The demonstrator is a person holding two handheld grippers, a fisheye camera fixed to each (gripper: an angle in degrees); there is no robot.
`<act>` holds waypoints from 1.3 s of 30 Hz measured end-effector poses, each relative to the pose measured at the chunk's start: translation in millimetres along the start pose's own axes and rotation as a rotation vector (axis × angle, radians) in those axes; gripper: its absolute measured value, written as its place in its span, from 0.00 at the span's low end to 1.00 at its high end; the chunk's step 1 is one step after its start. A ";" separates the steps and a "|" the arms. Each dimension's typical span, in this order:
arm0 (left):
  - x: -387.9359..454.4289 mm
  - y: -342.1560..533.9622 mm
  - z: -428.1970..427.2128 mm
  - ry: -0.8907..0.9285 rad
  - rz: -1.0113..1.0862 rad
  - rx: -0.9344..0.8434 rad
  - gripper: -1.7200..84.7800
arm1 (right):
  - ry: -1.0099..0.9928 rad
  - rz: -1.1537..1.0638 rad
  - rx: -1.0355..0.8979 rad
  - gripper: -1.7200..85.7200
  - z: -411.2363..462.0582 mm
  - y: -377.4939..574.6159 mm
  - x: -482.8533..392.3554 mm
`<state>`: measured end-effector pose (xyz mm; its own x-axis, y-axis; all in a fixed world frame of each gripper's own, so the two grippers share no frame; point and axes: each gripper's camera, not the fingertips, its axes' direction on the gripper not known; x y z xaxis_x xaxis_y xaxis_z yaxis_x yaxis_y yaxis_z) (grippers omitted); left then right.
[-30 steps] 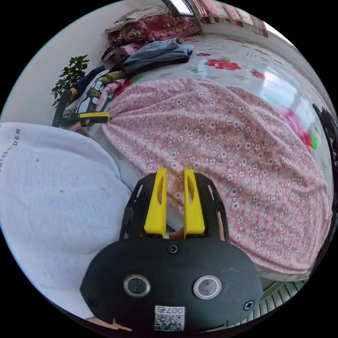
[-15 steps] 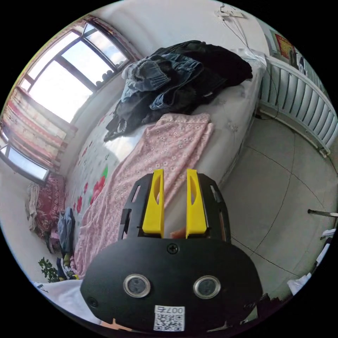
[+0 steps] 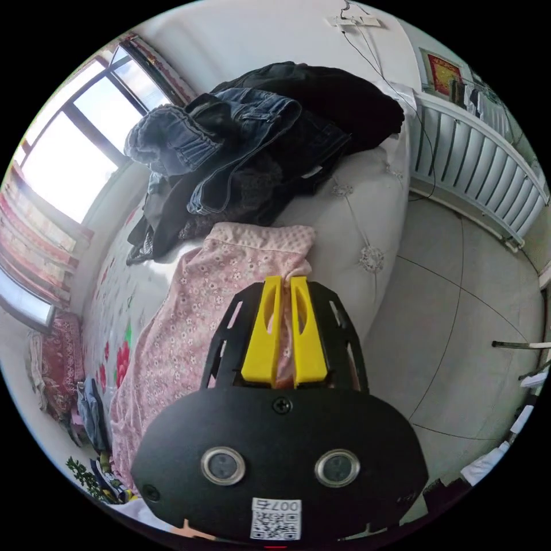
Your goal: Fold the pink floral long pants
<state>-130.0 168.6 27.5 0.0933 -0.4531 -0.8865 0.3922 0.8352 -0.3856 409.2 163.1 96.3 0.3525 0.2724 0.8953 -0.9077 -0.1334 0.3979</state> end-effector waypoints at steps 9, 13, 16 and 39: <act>-44.0 0.6 2.7 0.073 -0.045 0.037 0.16 | -0.582 -0.785 -0.027 0.02 -90.9 81.3 -199.3; -71.7 3.8 1.5 0.130 -0.076 0.085 0.16 | -0.665 -1.236 -0.247 0.02 -103.8 218.0 -283.4; -92.4 6.8 5.2 0.178 -0.076 0.096 0.16 | -0.574 -1.373 -0.537 0.03 -59.0 311.9 -307.6; -12.6 -19.7 -22.9 0.684 0.494 0.201 0.06 | -0.363 -1.145 -0.386 0.02 -104.7 311.7 -256.9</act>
<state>-159.9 165.0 40.4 -0.2500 0.2877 -0.9245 0.6119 0.7870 0.0794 11.8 151.2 -30.7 0.9656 -0.2379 0.1047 -0.0270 0.3086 0.9508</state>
